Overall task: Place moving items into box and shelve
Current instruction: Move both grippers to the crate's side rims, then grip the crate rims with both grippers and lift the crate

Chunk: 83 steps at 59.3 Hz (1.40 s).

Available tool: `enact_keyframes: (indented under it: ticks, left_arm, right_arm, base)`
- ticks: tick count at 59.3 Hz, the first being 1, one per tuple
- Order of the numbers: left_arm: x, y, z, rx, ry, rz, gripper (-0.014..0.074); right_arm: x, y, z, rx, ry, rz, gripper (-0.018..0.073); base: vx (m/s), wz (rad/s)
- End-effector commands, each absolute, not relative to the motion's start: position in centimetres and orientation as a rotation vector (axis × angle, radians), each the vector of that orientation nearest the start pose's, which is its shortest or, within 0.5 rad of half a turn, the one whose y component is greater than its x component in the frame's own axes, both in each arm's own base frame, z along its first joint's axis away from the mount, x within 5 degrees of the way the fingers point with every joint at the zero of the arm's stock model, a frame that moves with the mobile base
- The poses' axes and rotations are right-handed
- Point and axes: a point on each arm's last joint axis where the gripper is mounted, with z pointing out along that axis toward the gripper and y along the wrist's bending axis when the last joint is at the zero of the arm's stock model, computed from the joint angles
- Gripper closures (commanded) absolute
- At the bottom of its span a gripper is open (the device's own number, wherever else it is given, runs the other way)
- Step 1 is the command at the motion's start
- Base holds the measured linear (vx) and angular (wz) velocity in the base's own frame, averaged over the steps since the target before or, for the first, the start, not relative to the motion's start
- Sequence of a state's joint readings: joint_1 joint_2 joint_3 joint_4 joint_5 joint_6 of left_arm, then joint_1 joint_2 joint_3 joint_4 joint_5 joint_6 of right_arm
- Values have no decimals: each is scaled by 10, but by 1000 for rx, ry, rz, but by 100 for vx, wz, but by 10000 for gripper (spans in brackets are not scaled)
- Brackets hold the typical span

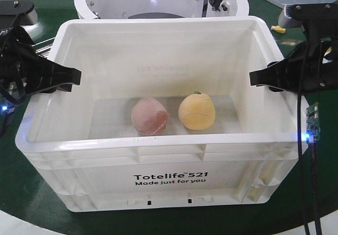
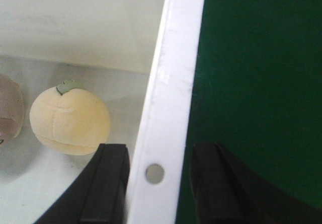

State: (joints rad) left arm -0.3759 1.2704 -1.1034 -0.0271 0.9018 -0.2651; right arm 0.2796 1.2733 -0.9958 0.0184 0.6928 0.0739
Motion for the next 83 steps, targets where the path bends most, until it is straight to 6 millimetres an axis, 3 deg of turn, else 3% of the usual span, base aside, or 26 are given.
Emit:
enact_keyframes:
  ticks: [1, 21, 43, 68, 83]
  left_arm:
    - [235, -96, 348, 141, 2497, -311, 605]
    - [232, -95, 352, 141, 2479, -317, 603]
    - [206, -85, 390, 117, 2255, -389, 603]
    - [204, -84, 401, 108, 2157, -418, 603]
    - [193, -79, 440, 103, 2063, -446, 603]
  right_arm:
    - [259, 76, 326, -197, 2323, 222, 571]
    - [263, 76, 361, -205, 2262, 216, 568]
    - [259, 75, 364, -202, 2268, 220, 568]
    - [239, 70, 388, -194, 2165, 236, 566]
    - [222, 65, 401, -190, 2119, 244, 565]
  base:
    - [0, 0]
    - [0, 0]
    - [0, 0]
    - [0, 0]
    - [0, 0]
